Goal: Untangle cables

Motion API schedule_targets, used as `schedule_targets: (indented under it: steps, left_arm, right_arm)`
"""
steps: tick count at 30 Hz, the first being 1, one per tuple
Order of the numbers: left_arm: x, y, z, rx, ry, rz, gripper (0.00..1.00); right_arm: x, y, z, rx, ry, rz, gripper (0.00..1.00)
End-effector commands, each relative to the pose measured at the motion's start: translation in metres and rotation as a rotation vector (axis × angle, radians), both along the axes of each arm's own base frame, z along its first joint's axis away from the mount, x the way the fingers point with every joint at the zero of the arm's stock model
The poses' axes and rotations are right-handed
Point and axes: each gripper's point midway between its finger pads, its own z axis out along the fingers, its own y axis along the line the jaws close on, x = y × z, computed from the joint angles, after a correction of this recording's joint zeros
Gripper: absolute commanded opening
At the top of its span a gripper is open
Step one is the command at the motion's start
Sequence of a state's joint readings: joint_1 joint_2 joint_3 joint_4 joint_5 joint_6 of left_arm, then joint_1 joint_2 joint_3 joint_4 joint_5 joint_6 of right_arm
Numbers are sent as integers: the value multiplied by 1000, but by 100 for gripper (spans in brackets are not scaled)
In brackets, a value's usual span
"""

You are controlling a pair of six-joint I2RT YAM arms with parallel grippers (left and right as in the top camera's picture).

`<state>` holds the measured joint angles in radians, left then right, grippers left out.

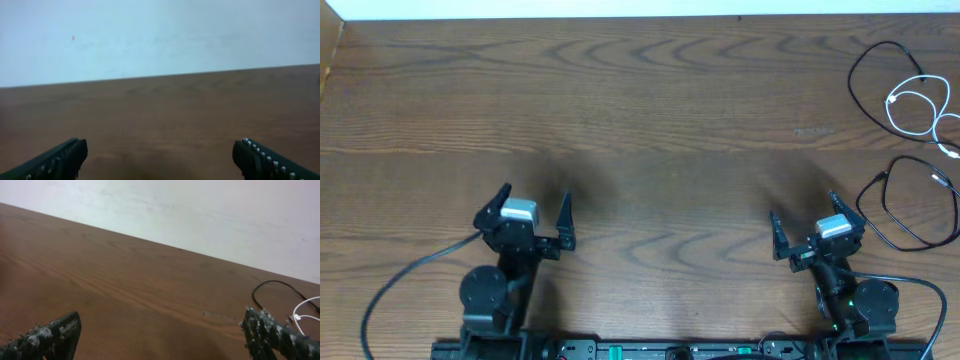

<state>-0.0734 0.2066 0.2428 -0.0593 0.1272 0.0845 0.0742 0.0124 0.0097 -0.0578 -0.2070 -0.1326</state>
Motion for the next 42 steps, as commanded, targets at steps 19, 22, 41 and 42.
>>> schedule_targets:
  steps: [19,22,41,42]
  left_arm:
    - [-3,18,-73,35,41,97,98]
    - [-3,18,-73,35,43,97,98]
    - [-3,18,-74,35,46,97,98]
    - [-3,18,-74,35,46,97,98]
  right_arm:
    - [0,0,-1,-3,0,-1,99]
    - [0,0,-1,-3,0,-1,99]
    - [0,0,-1,-3,0,-1,99]
    - [0,0,-1,-3,0,-1,99]
